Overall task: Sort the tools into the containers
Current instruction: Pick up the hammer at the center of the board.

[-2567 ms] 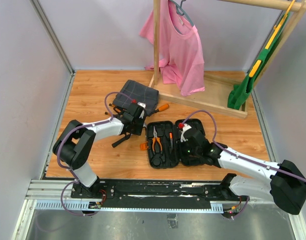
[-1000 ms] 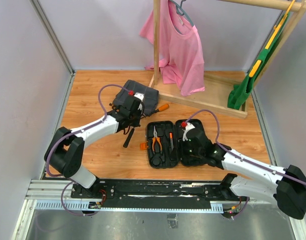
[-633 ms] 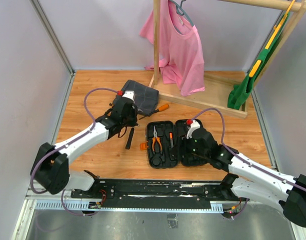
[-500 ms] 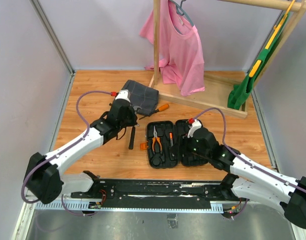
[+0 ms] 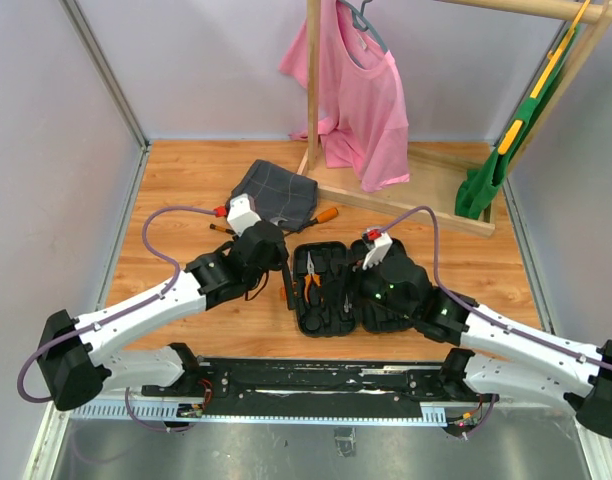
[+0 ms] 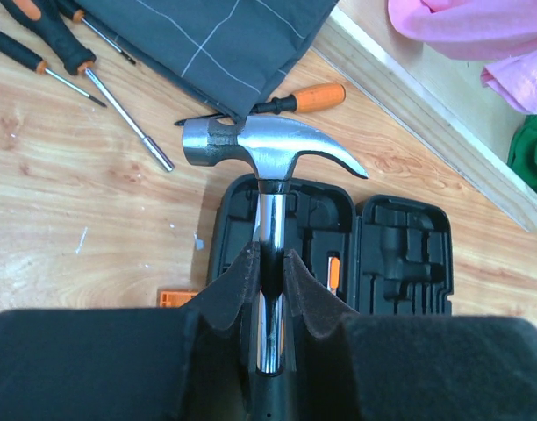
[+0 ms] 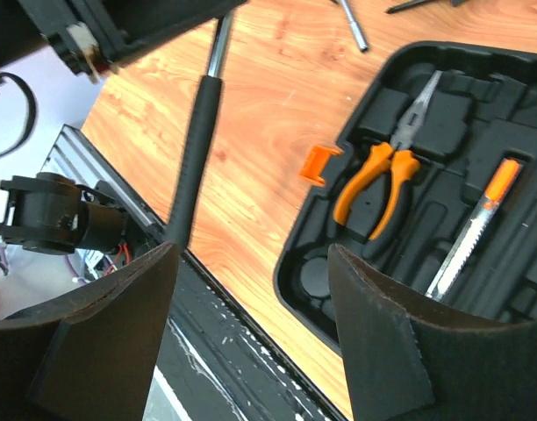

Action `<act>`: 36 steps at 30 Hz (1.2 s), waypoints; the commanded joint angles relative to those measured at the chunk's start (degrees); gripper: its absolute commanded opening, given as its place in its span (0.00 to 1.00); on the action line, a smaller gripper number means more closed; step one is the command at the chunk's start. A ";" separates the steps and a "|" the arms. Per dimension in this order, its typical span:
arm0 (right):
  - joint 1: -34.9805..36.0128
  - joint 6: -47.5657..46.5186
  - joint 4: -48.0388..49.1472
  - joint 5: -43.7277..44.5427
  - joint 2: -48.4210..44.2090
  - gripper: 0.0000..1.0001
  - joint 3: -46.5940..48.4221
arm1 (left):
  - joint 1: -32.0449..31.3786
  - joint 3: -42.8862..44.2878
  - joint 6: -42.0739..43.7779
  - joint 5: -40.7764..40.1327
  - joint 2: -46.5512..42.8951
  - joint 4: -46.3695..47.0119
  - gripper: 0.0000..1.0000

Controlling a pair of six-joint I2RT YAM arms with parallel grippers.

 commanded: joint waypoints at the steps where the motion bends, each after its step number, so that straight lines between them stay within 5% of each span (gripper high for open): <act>1: 2.67 0.56 3.67 1.87 3.82 0.71 3.70 | -2.31 3.11 -6.73 -6.23 0.68 0.75 0.00; 16: 3.28 4.00 11.30 -8.46 15.84 0.65 6.26 | -6.40 4.26 -7.09 -6.80 2.48 2.99 0.01; 36: 3.37 7.79 12.64 -10.55 19.56 0.15 6.36 | -6.57 2.57 -6.93 -7.09 0.82 4.37 0.00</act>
